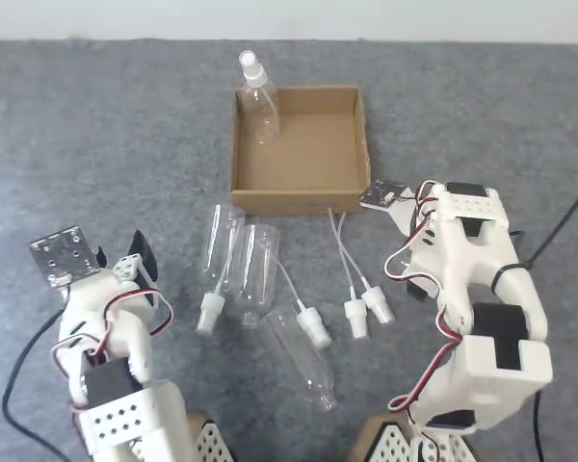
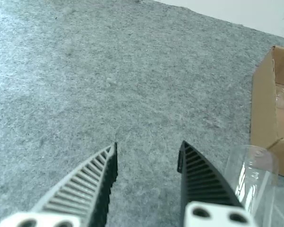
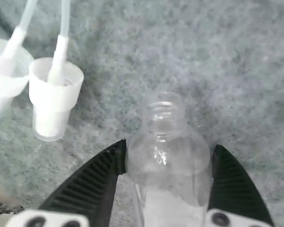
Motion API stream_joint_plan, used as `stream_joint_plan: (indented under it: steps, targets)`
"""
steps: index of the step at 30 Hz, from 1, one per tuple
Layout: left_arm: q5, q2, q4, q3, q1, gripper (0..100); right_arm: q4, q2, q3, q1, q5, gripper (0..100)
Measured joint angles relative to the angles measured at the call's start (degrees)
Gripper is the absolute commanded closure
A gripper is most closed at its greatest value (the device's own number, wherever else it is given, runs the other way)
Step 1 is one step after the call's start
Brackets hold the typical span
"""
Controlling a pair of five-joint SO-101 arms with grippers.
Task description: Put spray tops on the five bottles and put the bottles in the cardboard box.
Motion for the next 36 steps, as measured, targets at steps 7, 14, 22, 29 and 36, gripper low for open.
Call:
stream_joint_plan:
  steps: [7, 14, 22, 29, 36]
  targets:
    - [0.0, 0.0, 0.0, 0.0, 0.0, 80, -0.18, -0.26, -0.09, 0.09, 0.0, 90.7]
    - [0.0, 0.0, 0.0, 0.0, 0.0, 80, 4.22, -8.44, -0.09, 0.09, -0.18, 92.0]
    - [-0.79, 0.0, 0.0, 0.0, 0.0, 80, 5.89, -21.27, -0.09, -0.18, -12.84, 91.9]
    - [-6.24, 0.0, 0.0, -0.53, 0.09, 80, 8.79, -32.97, -0.09, -6.77, -26.46, 91.4]
    - [-12.04, 0.0, 5.71, -12.57, 2.37, 80, 8.26, -44.66, 1.49, -9.58, -40.79, 91.9]
